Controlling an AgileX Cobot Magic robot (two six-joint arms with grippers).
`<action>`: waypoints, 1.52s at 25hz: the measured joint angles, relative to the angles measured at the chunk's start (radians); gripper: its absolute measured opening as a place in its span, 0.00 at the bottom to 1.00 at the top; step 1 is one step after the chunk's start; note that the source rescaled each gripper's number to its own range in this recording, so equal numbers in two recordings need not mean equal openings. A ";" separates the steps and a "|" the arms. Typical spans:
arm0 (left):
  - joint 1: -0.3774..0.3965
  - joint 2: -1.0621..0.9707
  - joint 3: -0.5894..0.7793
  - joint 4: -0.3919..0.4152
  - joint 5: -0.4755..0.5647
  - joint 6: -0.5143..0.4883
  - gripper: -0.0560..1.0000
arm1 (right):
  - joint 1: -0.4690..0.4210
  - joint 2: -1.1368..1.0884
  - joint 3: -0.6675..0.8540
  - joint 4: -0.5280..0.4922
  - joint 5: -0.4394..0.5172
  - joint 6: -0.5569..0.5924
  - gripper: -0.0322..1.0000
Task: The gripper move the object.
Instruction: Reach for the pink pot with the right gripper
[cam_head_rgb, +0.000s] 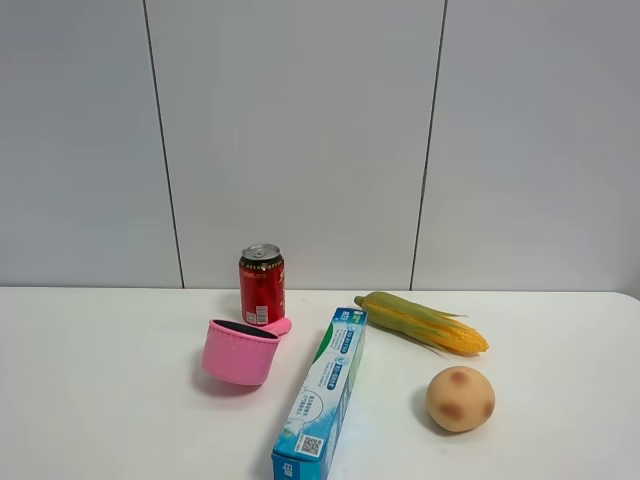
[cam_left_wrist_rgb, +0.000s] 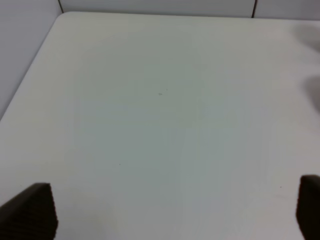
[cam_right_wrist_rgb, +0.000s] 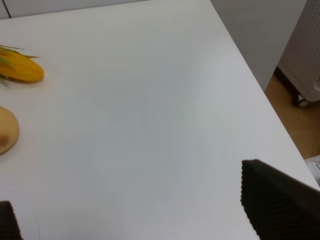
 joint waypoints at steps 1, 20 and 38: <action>0.000 0.000 0.000 0.000 0.000 0.000 1.00 | 0.000 0.000 0.000 0.000 0.000 0.000 0.94; 0.000 0.000 0.000 0.000 0.000 0.000 1.00 | 0.000 0.000 0.000 0.000 0.000 0.000 0.94; 0.000 0.000 0.000 0.000 0.000 0.000 1.00 | 0.000 0.000 -0.003 0.010 -0.002 0.000 0.94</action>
